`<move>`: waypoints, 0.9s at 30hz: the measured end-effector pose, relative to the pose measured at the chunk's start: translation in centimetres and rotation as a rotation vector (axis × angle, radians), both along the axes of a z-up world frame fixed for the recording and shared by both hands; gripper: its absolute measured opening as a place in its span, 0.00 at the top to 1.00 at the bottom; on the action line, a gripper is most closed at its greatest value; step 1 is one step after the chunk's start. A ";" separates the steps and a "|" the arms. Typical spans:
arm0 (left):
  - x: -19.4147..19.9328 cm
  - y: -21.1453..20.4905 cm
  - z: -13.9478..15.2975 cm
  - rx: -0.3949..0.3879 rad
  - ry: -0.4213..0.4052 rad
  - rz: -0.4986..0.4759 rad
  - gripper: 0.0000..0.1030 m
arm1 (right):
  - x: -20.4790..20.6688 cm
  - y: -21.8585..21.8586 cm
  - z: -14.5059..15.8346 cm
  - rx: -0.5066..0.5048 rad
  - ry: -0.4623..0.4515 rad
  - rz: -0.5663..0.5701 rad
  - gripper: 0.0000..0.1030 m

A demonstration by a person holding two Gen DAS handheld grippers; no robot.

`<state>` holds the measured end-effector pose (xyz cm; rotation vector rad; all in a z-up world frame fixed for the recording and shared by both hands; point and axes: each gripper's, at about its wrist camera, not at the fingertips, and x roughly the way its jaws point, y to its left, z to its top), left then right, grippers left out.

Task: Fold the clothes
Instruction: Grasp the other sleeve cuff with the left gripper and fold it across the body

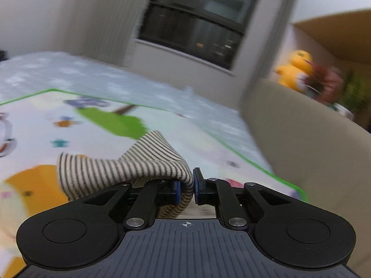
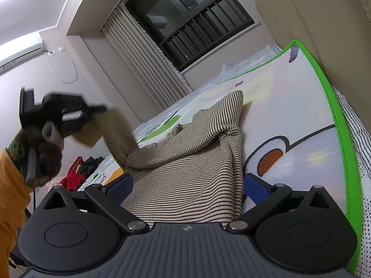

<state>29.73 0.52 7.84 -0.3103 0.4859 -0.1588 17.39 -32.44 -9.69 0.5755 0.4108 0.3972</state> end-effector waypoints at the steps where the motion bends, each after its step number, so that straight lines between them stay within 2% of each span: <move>1: 0.3 -1.4 -0.1 -0.001 0.001 -0.029 0.89 | 0.0 0.0 0.0 0.002 -0.001 0.001 0.01; 6: 0.8 -7.0 -1.5 -0.014 0.023 -0.158 0.88 | 0.1 -0.3 -0.2 0.018 -0.007 0.008 0.01; 8: 0.7 -8.6 -2.2 -0.019 0.044 -0.206 0.84 | 0.2 -0.4 -0.2 0.024 -0.008 0.010 0.00; 10: 0.7 -9.8 -3.0 -0.020 0.062 -0.241 0.72 | 0.2 -0.4 -0.3 0.030 -0.008 0.011 0.00; 12: 0.5 -10.7 -3.6 -0.023 0.080 -0.268 0.64 | 0.3 -0.5 -0.3 0.032 -0.008 0.012 0.00; 16: 0.1 -11.4 -4.5 -0.042 0.112 -0.301 0.47 | 0.3 -0.5 -0.3 0.032 -0.006 0.012 0.00; 17: 0.0 -11.5 -4.7 -0.046 0.118 -0.310 0.46 | 0.3 -0.5 -0.3 0.032 -0.004 0.012 0.00; 22: -1.5 -12.0 -5.2 -0.007 0.112 -0.346 0.28 | 0.4 -0.4 -0.2 0.019 0.011 0.012 0.00; 24: -2.1 -12.0 -5.7 0.005 0.115 -0.349 0.28 | 0.5 -0.3 -0.2 0.011 0.018 0.011 0.00; 27: -3.1 -11.2 -6.7 -0.037 0.140 -0.350 0.28 | 0.6 0.0 -0.2 -0.004 0.028 0.010 0.00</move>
